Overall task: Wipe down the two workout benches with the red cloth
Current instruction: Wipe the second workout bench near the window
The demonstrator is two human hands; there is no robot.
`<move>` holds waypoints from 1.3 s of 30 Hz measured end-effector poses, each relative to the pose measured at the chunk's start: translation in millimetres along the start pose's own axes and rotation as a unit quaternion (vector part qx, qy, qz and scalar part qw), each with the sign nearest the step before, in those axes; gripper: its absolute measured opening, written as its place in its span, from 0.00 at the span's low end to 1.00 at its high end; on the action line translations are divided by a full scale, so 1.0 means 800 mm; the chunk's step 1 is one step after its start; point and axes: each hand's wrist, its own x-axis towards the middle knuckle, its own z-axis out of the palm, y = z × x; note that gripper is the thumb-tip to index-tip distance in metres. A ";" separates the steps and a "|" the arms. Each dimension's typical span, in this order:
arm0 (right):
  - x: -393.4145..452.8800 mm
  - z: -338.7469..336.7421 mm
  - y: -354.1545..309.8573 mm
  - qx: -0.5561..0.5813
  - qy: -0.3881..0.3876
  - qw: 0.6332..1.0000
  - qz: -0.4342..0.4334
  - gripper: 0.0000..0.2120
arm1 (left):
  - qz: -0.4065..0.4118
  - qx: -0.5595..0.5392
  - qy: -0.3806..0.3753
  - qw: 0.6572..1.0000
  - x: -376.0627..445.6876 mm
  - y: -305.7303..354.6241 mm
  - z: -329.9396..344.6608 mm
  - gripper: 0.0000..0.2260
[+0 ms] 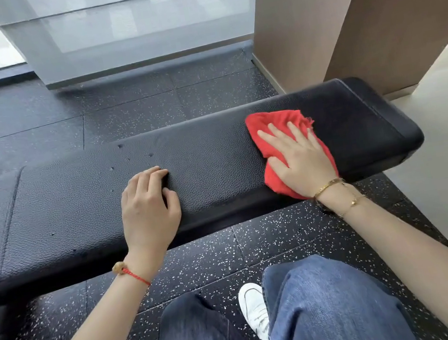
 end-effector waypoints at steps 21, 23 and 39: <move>0.024 0.010 -0.078 0.000 -0.061 0.982 -0.177 0.29 | -0.010 0.009 -0.008 1.000 0.002 0.002 0.001 0.13; 0.015 0.005 -0.061 0.010 -0.057 0.981 -0.184 0.28 | -0.005 0.010 -0.019 1.000 0.004 0.004 -0.003 0.13; 0.080 0.033 -0.219 -0.013 -0.079 0.974 -0.210 0.27 | -0.061 0.067 0.045 0.995 -0.006 -0.136 -0.084 0.12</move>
